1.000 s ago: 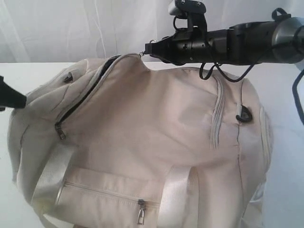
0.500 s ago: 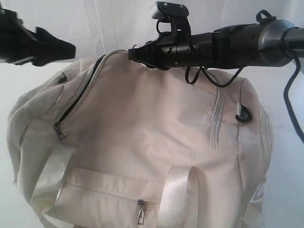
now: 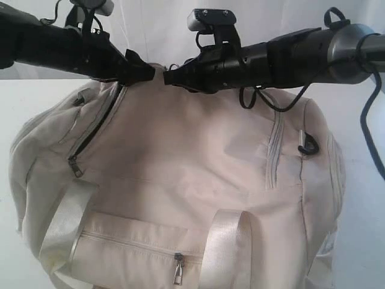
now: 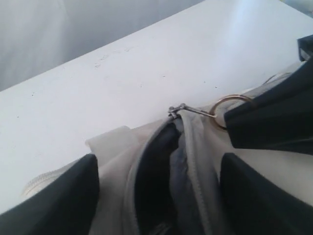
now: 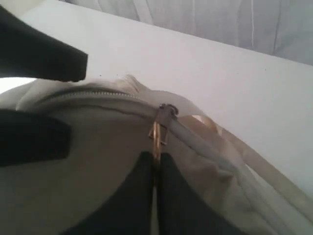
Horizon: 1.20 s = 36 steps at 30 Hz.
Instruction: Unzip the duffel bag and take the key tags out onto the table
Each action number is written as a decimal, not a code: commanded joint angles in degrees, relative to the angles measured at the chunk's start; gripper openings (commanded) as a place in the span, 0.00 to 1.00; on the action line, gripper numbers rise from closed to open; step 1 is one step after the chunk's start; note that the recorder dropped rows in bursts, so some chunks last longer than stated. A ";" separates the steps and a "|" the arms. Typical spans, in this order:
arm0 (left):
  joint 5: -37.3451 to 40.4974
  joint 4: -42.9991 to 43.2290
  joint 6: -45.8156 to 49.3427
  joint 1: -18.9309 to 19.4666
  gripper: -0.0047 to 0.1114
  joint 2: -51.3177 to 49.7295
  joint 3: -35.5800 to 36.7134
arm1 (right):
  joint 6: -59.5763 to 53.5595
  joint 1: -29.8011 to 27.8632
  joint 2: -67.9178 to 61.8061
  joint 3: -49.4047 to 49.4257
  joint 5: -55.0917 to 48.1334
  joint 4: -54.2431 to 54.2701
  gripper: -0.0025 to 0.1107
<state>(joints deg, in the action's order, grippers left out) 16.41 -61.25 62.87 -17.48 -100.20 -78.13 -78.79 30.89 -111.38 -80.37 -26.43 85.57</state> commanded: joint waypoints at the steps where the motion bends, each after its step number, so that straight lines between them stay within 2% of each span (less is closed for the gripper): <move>1: -0.95 -1.21 -1.21 -0.42 0.54 -2.04 -0.64 | 2.06 -0.13 0.61 -0.15 1.60 -3.12 0.02; 3: -0.95 -0.90 -1.29 -0.42 0.43 -2.48 -0.64 | 2.06 -0.13 0.61 -0.15 3.10 -3.21 0.02; 7: -0.95 -0.78 -1.90 -0.42 0.14 -2.36 -0.64 | 2.18 -0.79 0.61 -0.15 5.53 -5.61 0.02; 9: -0.95 0.17 -3.26 -0.31 0.04 -2.23 -0.64 | 3.86 -1.82 0.61 -0.15 5.79 -7.49 0.02; 13: -0.99 5.87 -11.01 1.21 0.04 -1.72 -0.64 | 8.18 -4.60 0.61 -0.15 5.79 -10.20 0.02; 16: 2.47 11.81 -18.72 4.72 0.04 -1.72 -0.64 | 11.96 -8.59 0.61 -0.15 2.33 -12.79 0.02; 21: 6.06 12.14 -19.56 7.66 0.04 -1.72 -0.64 | 19.64 -11.79 1.11 -0.15 1.70 -21.04 0.02; 26: 8.12 12.72 -19.56 8.17 0.04 -1.72 -0.64 | 33.71 -15.99 7.63 -0.15 -1.91 -37.27 0.02; 29: 8.81 12.72 -19.56 8.17 0.04 -1.82 -0.64 | 46.80 -18.24 12.05 -0.15 -10.34 -50.75 0.02; 33: 11.70 12.72 -19.56 8.17 0.04 -1.93 -0.64 | 57.58 -18.35 16.38 -0.15 -19.12 -64.54 0.02; 36: 13.49 12.72 -19.65 8.17 0.04 -1.93 -0.64 | 63.05 -18.35 18.95 1.55 -20.83 -71.33 0.02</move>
<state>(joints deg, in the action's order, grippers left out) 28.75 -50.19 43.83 -10.14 -102.60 -78.77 -19.83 13.74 -94.70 -80.08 -47.05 21.76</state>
